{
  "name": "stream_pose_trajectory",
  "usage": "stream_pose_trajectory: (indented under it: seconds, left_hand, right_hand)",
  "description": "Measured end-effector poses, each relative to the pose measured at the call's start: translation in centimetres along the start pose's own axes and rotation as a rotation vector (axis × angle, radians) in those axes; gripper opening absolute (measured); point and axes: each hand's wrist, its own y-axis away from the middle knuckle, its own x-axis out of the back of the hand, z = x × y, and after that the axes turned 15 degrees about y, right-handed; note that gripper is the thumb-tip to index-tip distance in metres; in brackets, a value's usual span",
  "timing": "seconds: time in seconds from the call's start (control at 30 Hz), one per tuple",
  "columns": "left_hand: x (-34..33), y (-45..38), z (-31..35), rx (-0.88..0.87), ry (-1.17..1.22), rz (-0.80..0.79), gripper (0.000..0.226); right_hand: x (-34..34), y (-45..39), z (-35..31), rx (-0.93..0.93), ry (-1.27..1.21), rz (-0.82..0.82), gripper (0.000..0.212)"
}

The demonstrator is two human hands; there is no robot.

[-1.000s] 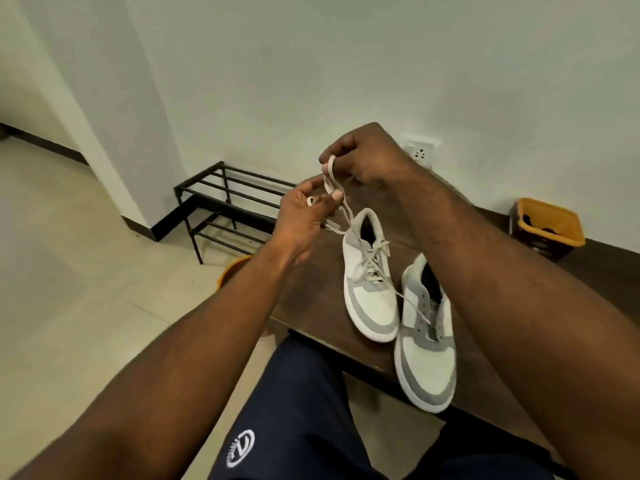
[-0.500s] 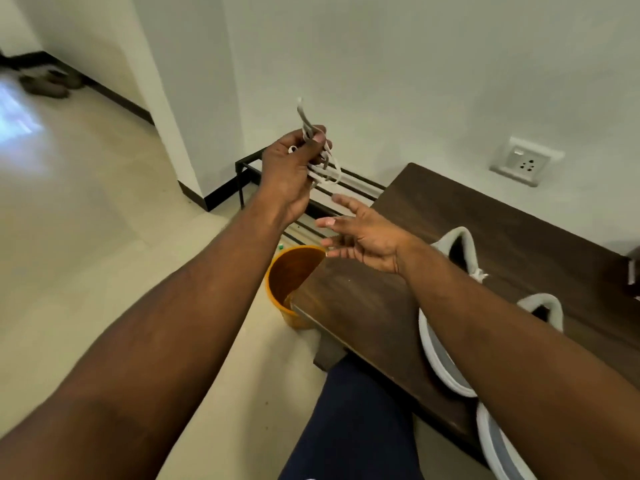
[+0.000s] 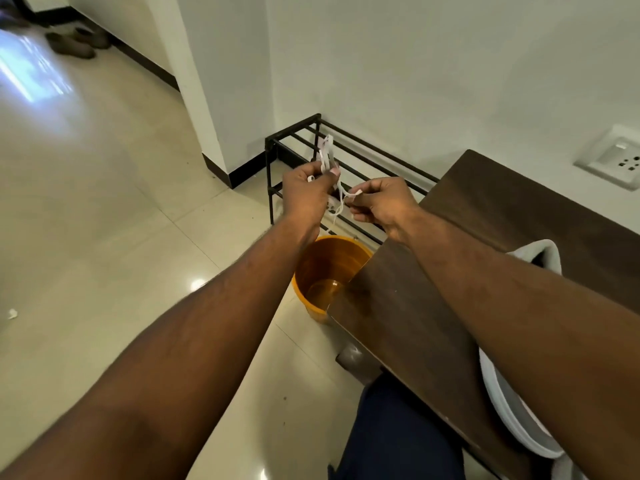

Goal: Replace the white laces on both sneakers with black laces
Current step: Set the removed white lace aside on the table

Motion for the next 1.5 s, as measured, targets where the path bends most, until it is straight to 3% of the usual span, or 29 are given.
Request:
stream_pose_trajectory:
  seconds: [0.1, 0.23, 0.33, 0.43, 0.67, 0.83, 1.1, 1.27, 1.4, 1.5]
  left_hand:
    - [0.5, -1.3, -2.6, 0.116, -0.088, 0.007, 0.012]
    - [0.7, -2.6, -5.0, 0.323, -0.353, -0.128, 0.011]
    - [1.1, -3.3, -6.1, 0.376, -0.539, -0.187, 0.025]
    - [1.0, -3.3, -6.6, 0.337, -0.554, -0.176, 0.041]
    - [-3.5, 0.0, -8.0, 0.223, -0.554, -0.254, 0.038]
    - [-10.9, 3.3, -10.5, 0.153, -0.518, -0.354, 0.035]
    - [-26.9, 15.8, -11.5, -0.108, -0.718, -0.766, 0.042]
    - [-33.2, 22.4, -14.3, -0.128, -0.851, -1.0, 0.049]
    - [-37.1, 26.3, -17.5, -0.146, -1.162, -1.198, 0.063]
    - [-39.5, 28.2, -20.5, -0.1, -1.431, -1.27, 0.09]
  right_hand:
    - [-0.8, -1.2, 1.6, -0.057, 0.067, 0.0, 0.025]
    - [-1.9, -2.3, 4.0, -0.105, 0.268, 0.0, 0.06]
    - [-1.7, -2.4, 5.0, -0.106, 0.307, 0.016, 0.049]
    - [-0.9, -2.0, 5.6, -0.078, 0.36, 0.012, 0.039]
    - [4.1, -0.2, 6.4, 0.003, 0.456, 0.108, 0.027]
    - [11.8, 3.1, 6.5, 0.058, 0.522, 0.246, 0.025]
    - [29.1, 11.8, 14.3, -0.02, 0.635, 0.528, 0.027]
    - [37.0, 17.0, 21.5, -0.181, 0.721, 0.575, 0.03]
    - [40.4, 20.4, 26.5, -0.27, 0.779, 0.56, 0.032]
    - [42.0, 22.2, 29.3, -0.302, 0.799, 0.552, 0.034]
